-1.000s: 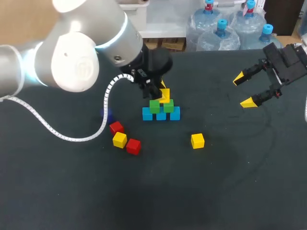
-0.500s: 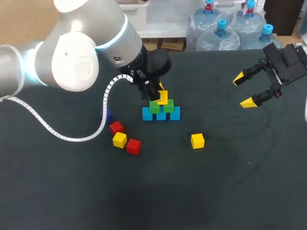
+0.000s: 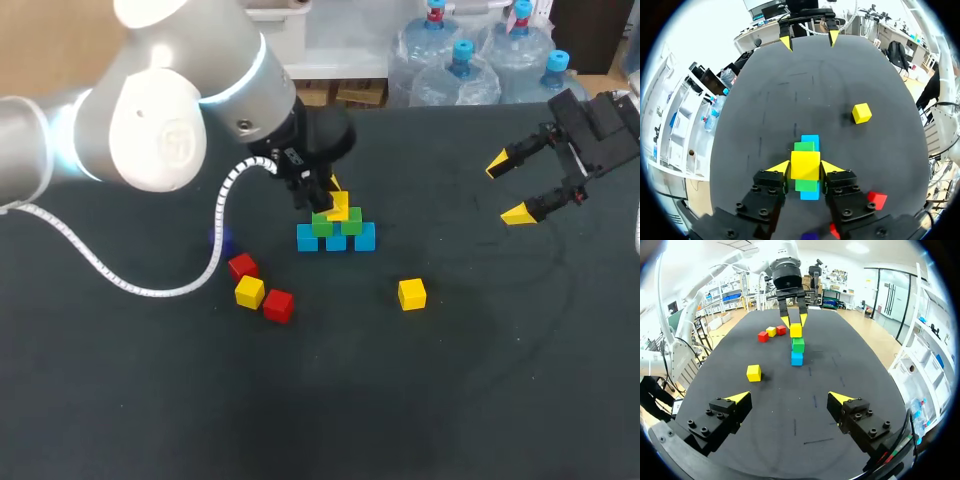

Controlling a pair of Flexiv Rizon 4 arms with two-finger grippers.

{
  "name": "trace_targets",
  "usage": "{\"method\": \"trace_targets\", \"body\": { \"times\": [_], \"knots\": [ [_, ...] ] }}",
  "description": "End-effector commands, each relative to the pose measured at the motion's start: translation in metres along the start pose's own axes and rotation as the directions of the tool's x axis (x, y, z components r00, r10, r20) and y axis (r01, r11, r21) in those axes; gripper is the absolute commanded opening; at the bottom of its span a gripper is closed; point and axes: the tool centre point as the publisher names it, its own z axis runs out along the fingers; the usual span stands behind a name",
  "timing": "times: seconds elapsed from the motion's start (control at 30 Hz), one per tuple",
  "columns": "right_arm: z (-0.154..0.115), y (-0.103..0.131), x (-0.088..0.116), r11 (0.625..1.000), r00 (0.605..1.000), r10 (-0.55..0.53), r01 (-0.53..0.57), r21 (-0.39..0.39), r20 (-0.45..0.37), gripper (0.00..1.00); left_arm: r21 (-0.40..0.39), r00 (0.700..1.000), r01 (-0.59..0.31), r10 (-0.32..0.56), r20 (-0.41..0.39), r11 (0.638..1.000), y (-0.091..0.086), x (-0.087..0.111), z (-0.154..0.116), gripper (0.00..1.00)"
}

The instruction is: Place the blue cubes, place green cubes on the blue cubes, place the yellow cubes on the green cubes, then place the red cubes on the yellow cubes, and place purple cube on the red cubes.

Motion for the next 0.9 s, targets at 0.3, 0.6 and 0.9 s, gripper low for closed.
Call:
{"method": "trace_targets", "body": {
  "times": [0.3, 0.6, 0.9],
  "knots": [
    [0.0008, -0.0006, 0.0002, 1.000, 1.000, -0.001, 0.001, 0.000, 0.001, 1.00, 0.011, 1.000, 0.003, -0.003, -0.009, 1.000, 0.0024, 0.0008, 0.0029, 0.00],
    [0.0008, -0.0006, 0.0002, 1.000, 1.000, -0.001, 0.001, 0.000, 0.001, 1.00, 0.011, 1.000, 0.004, -0.003, -0.009, 1.000, 0.0034, 0.0006, 0.0033, 0.00],
    [0.0008, -0.0006, 0.0002, 1.000, 1.000, -0.001, 0.001, 0.000, 0.001, 1.00, 0.013, 1.000, 0.004, -0.004, -0.010, 1.000, 0.0032, 0.0001, 0.0042, 0.00]
  ]
}}
